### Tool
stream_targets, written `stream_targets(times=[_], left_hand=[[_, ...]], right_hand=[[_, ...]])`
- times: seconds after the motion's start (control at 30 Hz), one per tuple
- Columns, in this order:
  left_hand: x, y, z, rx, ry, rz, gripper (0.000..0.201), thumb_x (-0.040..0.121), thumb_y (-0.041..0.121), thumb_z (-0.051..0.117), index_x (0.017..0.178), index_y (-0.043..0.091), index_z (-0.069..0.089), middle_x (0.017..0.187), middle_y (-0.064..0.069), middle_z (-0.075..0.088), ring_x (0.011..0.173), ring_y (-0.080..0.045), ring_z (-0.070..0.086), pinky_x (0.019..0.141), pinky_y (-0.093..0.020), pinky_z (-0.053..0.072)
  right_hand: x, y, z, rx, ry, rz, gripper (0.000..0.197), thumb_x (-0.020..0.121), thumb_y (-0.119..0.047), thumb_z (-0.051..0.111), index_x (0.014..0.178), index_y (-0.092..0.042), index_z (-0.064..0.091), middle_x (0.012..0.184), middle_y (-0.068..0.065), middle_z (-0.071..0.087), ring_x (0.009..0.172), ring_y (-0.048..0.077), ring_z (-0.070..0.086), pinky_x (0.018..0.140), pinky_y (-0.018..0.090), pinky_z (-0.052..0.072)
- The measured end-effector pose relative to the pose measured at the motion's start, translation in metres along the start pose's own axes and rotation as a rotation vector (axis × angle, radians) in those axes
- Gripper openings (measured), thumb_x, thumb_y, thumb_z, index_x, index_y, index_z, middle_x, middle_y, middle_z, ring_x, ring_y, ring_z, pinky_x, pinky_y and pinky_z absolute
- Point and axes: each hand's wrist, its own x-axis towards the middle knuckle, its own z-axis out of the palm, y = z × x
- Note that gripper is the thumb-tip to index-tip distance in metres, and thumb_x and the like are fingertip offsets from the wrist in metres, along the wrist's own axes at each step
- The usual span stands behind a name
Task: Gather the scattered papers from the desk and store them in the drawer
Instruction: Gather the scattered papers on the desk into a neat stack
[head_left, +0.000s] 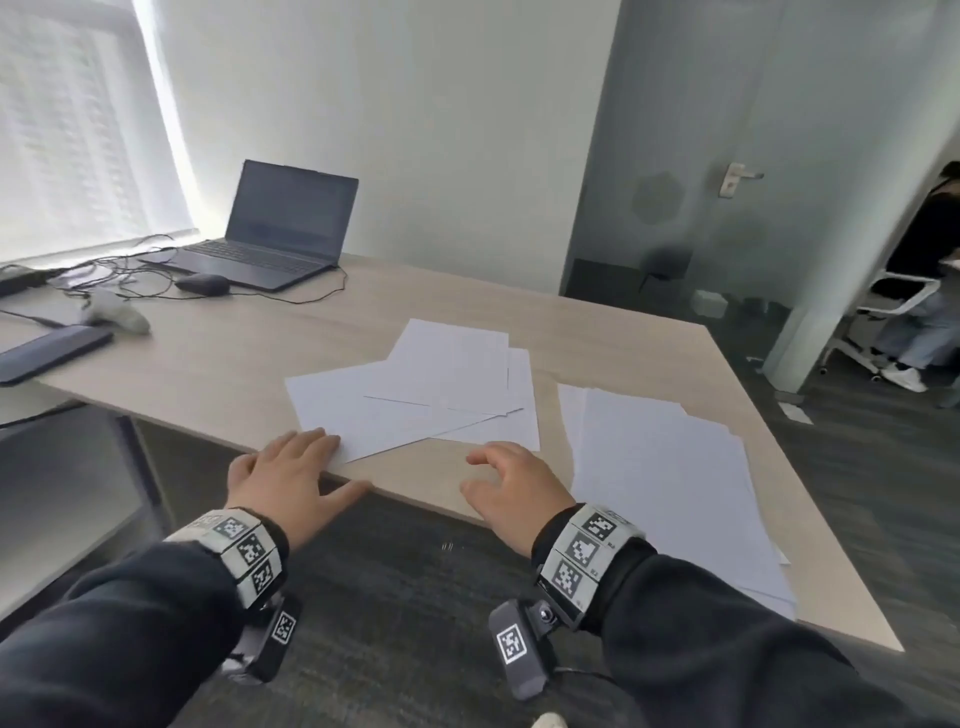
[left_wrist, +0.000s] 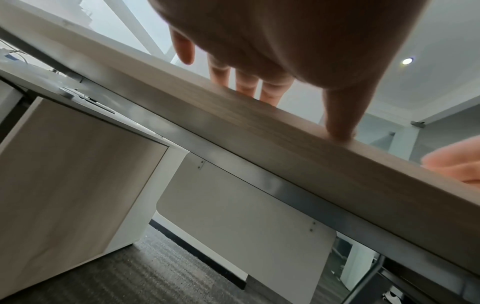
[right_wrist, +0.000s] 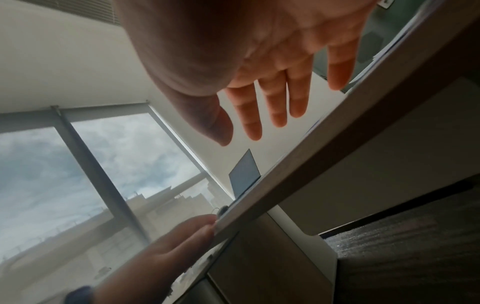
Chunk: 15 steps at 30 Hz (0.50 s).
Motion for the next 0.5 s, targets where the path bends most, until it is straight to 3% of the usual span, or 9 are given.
stream_targets(times=[0.07,0.2,0.33,0.5], left_hand=[[-0.004,-0.006,-0.004,0.039,0.004,0.045,0.076,0.08,0.079,0.044,0.146,0.042,0.035,0.157,0.016,0.034,0.146,-0.013,0.027,0.113,-0.047,0.021],[-0.004,-0.019,-0.015,0.055,0.077,0.08,0.038,0.09,0.036,0.052,0.125,0.048,0.057,0.132,0.017,0.056,0.129,-0.015,0.045,0.105,-0.045,0.025],[0.0,-0.026,-0.018,-0.033,0.138,0.065,0.022,0.095,0.044,0.049,0.1,0.051,0.069,0.107,0.02,0.062,0.112,-0.012,0.056,0.1,-0.042,0.027],[-0.001,-0.014,-0.011,-0.123,0.186,0.093,0.018,0.093,0.047,0.053,0.091,0.049,0.071,0.094,0.022,0.06,0.103,-0.009,0.058,0.096,-0.041,0.026]], right_hand=[[0.011,-0.009,0.003,-0.113,-0.027,0.03,0.052,0.092,-0.047,0.047,0.142,-0.032,0.047,0.157,-0.008,0.036,0.144,0.017,0.033,0.117,0.041,0.028],[0.026,-0.015,0.013,-0.318,-0.097,0.115,0.066,0.087,-0.059,0.039,0.148,-0.036,0.033,0.16,-0.003,0.029,0.147,0.021,0.026,0.115,0.051,0.026],[0.021,-0.015,0.019,-0.412,-0.078,0.087,0.06,0.087,-0.059,0.037,0.143,-0.037,0.036,0.152,-0.007,0.039,0.141,0.021,0.034,0.108,0.053,0.026],[0.016,-0.015,0.018,-0.263,0.055,0.042,0.055,0.089,-0.061,0.037,0.14,-0.042,0.04,0.145,-0.015,0.05,0.135,0.016,0.043,0.106,0.047,0.026]])
